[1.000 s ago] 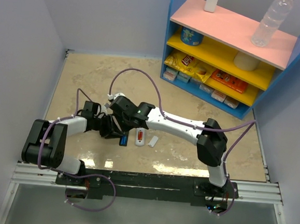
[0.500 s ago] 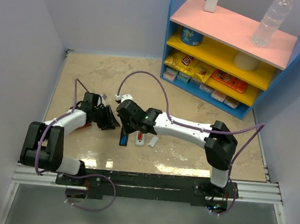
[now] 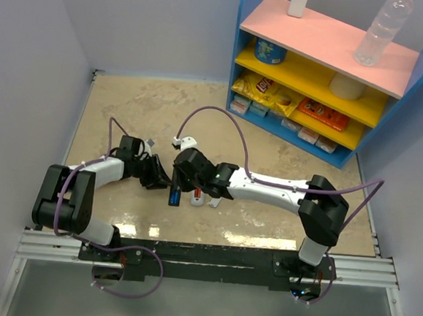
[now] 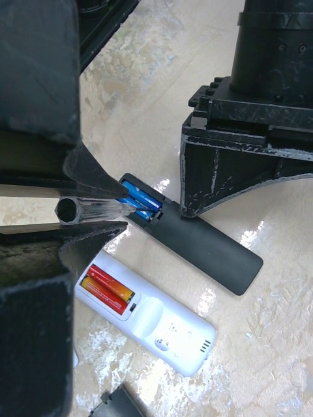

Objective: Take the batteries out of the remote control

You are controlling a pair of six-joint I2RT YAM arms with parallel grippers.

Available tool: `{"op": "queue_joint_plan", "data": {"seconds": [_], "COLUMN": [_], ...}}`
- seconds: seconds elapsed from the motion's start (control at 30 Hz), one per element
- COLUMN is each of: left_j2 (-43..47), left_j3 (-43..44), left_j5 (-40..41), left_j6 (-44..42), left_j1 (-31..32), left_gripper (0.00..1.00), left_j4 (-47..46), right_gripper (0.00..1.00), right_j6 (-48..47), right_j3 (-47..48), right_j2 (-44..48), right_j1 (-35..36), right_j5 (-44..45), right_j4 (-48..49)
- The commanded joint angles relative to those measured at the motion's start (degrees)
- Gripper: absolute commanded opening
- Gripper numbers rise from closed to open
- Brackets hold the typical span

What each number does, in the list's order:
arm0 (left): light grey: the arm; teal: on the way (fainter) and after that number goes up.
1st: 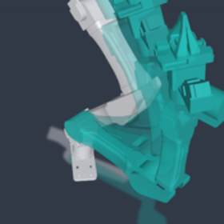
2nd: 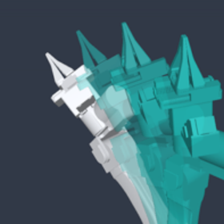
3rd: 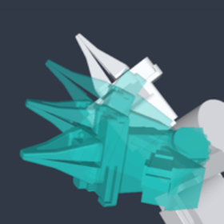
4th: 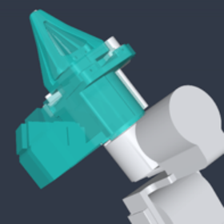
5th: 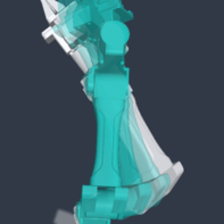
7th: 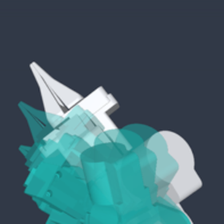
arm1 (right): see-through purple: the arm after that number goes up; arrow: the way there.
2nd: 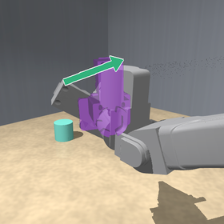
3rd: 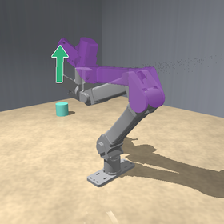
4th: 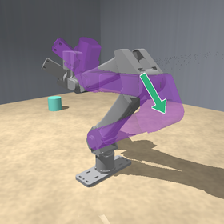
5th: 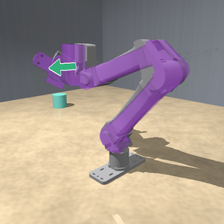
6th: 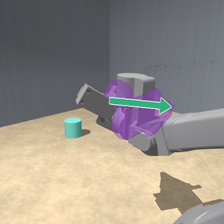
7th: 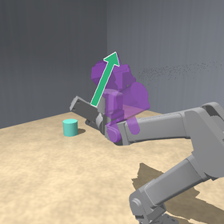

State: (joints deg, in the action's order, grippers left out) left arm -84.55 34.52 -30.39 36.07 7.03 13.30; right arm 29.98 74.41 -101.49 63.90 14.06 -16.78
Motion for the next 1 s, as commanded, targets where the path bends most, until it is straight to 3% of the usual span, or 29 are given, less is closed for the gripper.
{"op": "queue_joint_plan", "data": {"seconds": [0.0,0.6,0.97], "left_j2": [-1.8,-3.3,-4.3], "left_j3": [-2.2,-3.1,-3.1], "left_j5": [-2.0,-0.7,-0.2], "left_j6": [0.8,1.3,1.5], "left_j1": [0.0,0.0,0.0], "left_gripper": [0.36,0.31,0.25], "left_j4": [-4.2,-4.5,-4.6], "right_gripper": [0.0,0.0,0.0], "right_j6": [0.3,-0.4,-0.7], "right_j3": [-6.6,-21.8,-26.7], "right_j2": [-1.3,9.0,8.9], "right_j1": [-1.2,-9.1,-12.7], "right_j5": [2.1,-7.0,-15.3], "right_j4": [-2.9,12.6,20.5]}}
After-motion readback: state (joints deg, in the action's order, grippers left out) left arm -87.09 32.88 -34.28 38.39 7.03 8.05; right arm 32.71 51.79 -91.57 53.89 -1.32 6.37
